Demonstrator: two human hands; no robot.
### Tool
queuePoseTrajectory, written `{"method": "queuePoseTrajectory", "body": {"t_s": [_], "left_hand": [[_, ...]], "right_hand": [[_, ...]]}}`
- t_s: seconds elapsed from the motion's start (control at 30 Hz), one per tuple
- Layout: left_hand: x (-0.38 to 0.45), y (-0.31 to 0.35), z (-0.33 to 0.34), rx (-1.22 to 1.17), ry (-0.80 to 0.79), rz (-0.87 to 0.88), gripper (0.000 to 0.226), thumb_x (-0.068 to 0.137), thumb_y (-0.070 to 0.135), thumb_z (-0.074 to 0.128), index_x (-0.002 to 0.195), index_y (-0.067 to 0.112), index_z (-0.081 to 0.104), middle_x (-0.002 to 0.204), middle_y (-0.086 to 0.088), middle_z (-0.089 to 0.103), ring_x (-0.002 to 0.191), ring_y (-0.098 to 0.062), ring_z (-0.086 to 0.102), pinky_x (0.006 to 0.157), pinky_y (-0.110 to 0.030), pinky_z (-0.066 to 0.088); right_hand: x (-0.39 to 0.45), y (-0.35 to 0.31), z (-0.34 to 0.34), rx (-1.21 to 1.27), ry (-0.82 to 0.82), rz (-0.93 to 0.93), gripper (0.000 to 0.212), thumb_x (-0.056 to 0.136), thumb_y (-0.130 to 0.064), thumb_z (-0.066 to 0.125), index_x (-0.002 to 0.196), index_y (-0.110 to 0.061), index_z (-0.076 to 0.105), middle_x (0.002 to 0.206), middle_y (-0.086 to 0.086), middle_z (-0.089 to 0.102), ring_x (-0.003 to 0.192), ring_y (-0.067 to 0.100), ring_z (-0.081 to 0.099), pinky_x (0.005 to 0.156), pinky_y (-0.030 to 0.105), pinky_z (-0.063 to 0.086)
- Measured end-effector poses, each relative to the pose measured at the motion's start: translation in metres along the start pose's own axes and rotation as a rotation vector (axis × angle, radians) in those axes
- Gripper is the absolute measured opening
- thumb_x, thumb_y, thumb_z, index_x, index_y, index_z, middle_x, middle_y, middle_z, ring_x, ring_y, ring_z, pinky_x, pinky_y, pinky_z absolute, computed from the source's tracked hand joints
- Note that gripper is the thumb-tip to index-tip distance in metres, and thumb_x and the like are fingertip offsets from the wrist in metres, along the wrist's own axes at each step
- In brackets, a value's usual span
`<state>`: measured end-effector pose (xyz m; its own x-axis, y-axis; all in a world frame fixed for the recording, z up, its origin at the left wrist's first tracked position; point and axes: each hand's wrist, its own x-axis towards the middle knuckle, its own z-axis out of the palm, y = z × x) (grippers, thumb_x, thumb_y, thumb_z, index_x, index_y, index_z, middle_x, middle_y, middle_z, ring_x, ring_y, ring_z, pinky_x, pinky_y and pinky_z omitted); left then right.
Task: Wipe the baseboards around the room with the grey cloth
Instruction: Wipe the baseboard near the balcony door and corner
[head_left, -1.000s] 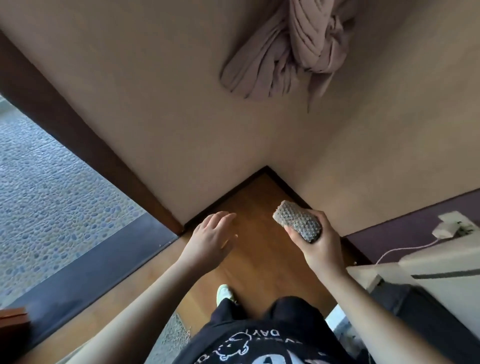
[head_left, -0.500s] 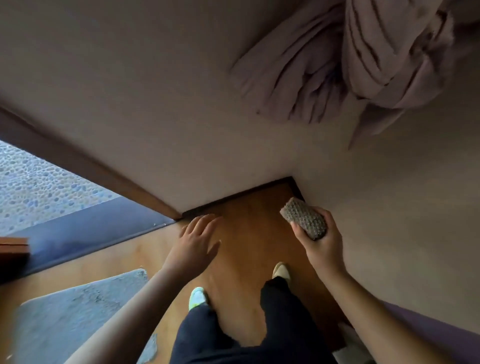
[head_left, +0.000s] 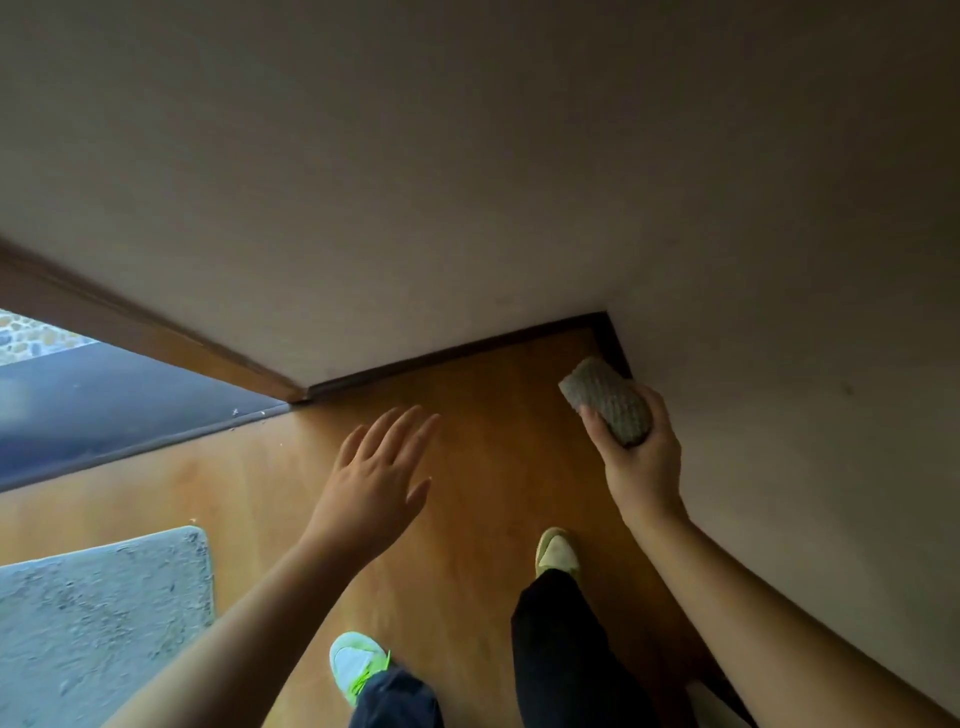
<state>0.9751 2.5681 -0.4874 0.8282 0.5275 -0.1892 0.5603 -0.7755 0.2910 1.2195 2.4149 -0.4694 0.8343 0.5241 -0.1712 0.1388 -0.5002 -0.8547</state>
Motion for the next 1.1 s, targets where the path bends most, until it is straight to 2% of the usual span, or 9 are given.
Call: {"method": "queuePoseTrajectory", "body": {"t_s": [0.07,0.2,0.43,0.6,0.7,0.83,0.93,1.0,1.1], "left_hand": [[0.014,-0.016,0.039,0.001,-0.001,-0.010,0.082,0.086,0.042,0.070,0.155,0.022,0.030,0.156,-0.007,0.039,0.144,-0.030,0.036,0.113,-0.055,0.037],[0.034,-0.041,0.120,0.001,-0.014,-0.079,0.080,0.094,0.050,0.057,0.159,0.023,0.017,0.165,-0.002,0.018,0.152,-0.025,0.016,0.122,-0.049,0.022],[0.050,-0.065,0.248,-0.008,-0.076,-0.110,0.084,0.095,0.056,0.052,0.160,0.027,0.007,0.167,0.001,0.006,0.154,-0.022,0.005,0.124,-0.047,0.015],[0.079,-0.077,0.298,0.006,-0.062,-0.086,0.093,0.091,0.061,0.055,0.159,0.028,0.002,0.166,0.000,0.002,0.153,-0.024,0.000,0.123,-0.051,0.012],[0.099,-0.082,0.323,0.040,-0.081,-0.076,0.101,0.088,0.065,0.055,0.158,0.028,-0.008,0.166,0.000,-0.009,0.152,-0.025,-0.010,0.123,-0.053,0.004],[0.117,-0.090,0.356,0.087,-0.121,-0.083,0.111,0.085,0.074,0.049,0.151,0.029,-0.028,0.163,-0.001,-0.024,0.149,-0.026,-0.023,0.122,-0.052,-0.009],[0.134,-0.095,0.376,0.082,-0.140,-0.090,0.117,0.084,0.077,0.049,0.143,0.030,-0.041,0.161,-0.001,-0.029,0.146,-0.025,-0.031,0.119,-0.048,-0.016],[0.146,-0.099,0.387,0.071,-0.153,-0.086,0.120,0.082,0.077,0.052,0.144,0.030,-0.039,0.161,-0.002,-0.030,0.145,-0.024,-0.031,0.120,-0.046,-0.015],[0.163,-0.102,0.408,0.082,-0.192,-0.088,0.124,0.078,0.081,0.053,0.148,0.028,-0.035,0.158,-0.002,-0.036,0.144,-0.025,-0.033,0.118,-0.046,-0.018]], "right_hand": [[0.015,0.039,0.030,-0.002,0.022,0.006,0.048,0.082,-0.039,0.077,0.123,-0.027,0.057,0.110,-0.010,0.060,0.098,0.007,0.061,0.074,0.024,0.054],[0.047,0.111,0.083,0.017,0.007,0.045,0.045,0.081,-0.032,0.079,0.118,-0.038,0.054,0.107,-0.025,0.056,0.099,-0.002,0.058,0.070,0.014,0.050],[0.104,0.220,0.135,-0.028,-0.005,0.084,0.048,0.080,-0.037,0.080,0.119,-0.032,0.052,0.106,-0.020,0.056,0.093,-0.006,0.056,0.061,0.001,0.045],[0.138,0.263,0.157,-0.094,0.002,0.092,0.051,0.082,-0.039,0.077,0.124,-0.027,0.051,0.106,-0.014,0.055,0.094,0.001,0.057,0.056,0.004,0.044],[0.153,0.282,0.165,-0.142,-0.016,0.074,0.055,0.084,-0.042,0.075,0.131,-0.028,0.049,0.117,-0.010,0.055,0.107,0.011,0.057,0.069,0.010,0.045],[0.170,0.303,0.179,-0.176,-0.084,0.104,0.076,0.085,-0.044,0.074,0.150,-0.026,0.038,0.142,-0.002,0.051,0.127,0.015,0.050,0.103,0.034,0.046],[0.180,0.316,0.190,-0.187,-0.111,0.105,0.068,0.084,-0.043,0.075,0.144,-0.025,0.047,0.135,0.000,0.057,0.123,0.017,0.054,0.102,0.037,0.048],[0.190,0.323,0.198,-0.182,-0.119,0.104,0.061,0.085,-0.042,0.074,0.139,-0.023,0.051,0.130,0.000,0.059,0.119,0.019,0.056,0.100,0.037,0.049],[0.209,0.337,0.207,-0.157,-0.117,0.086,0.057,0.086,-0.045,0.072,0.136,-0.024,0.052,0.128,-0.002,0.059,0.115,0.015,0.056,0.091,0.026,0.049]]}}
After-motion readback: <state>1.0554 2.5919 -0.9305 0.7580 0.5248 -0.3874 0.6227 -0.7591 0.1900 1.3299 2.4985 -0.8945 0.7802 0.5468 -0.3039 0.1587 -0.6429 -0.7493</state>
